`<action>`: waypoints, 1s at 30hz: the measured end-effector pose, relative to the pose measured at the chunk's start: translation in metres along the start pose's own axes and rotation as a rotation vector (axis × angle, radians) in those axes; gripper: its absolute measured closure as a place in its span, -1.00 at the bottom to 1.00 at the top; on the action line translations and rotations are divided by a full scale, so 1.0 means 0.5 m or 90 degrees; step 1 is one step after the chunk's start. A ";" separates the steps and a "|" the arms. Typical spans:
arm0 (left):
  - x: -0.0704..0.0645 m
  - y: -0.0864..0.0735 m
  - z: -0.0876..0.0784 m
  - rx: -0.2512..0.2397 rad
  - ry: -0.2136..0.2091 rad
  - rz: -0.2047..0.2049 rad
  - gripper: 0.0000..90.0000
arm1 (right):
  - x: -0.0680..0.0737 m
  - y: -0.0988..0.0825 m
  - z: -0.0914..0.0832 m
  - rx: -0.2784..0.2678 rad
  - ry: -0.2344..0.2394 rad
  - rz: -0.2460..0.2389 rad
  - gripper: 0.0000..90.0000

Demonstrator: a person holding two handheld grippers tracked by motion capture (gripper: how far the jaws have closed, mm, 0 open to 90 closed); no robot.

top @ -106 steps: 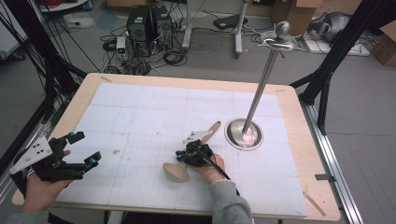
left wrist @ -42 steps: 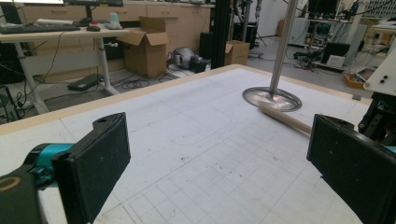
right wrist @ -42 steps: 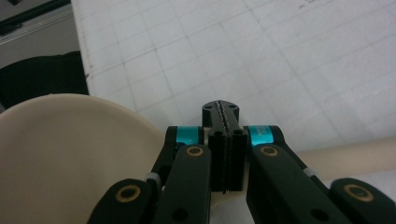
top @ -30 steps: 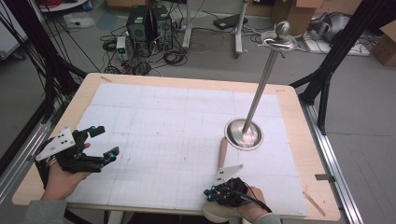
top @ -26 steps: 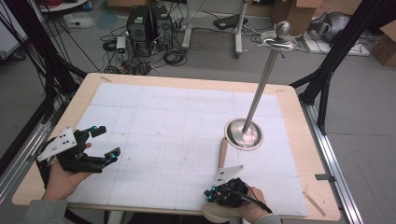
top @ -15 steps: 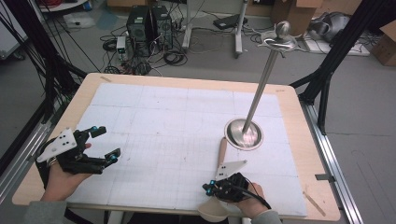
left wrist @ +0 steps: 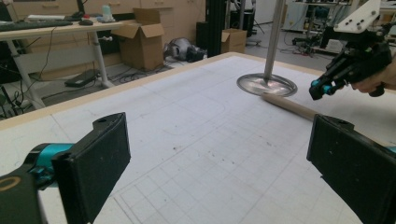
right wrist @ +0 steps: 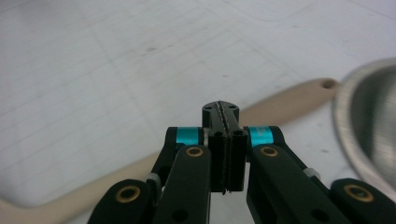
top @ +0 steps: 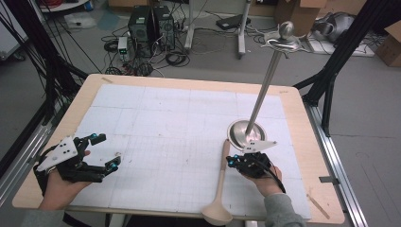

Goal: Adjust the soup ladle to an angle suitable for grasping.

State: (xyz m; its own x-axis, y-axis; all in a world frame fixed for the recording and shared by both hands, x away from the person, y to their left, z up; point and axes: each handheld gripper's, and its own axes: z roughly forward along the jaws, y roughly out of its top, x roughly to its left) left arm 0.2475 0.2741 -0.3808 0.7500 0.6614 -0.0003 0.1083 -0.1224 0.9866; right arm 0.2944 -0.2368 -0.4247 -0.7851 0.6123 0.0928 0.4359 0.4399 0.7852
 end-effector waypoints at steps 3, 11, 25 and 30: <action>0.001 -0.001 -0.002 0.001 0.003 0.000 -0.86 | -0.019 -0.010 -0.003 -0.005 -0.013 0.008 1.00; -0.003 -0.004 -0.006 0.005 0.006 0.004 -0.86 | -0.052 -0.031 0.003 0.011 -0.039 0.011 1.00; 0.002 -0.017 -0.028 0.016 0.021 -0.011 -0.86 | -0.069 -0.024 0.036 0.011 -0.067 0.025 1.00; 0.005 -0.014 -0.035 0.013 0.026 -0.009 -0.86 | -0.071 -0.022 0.044 0.002 -0.081 0.021 1.00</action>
State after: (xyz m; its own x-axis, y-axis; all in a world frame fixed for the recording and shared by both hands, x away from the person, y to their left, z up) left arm 0.2372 0.2897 -0.3850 0.7205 0.6934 -0.0076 0.1330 -0.1274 0.9829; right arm 0.3268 -0.2490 -0.4501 -0.7081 0.7049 0.0402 0.4625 0.4200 0.7808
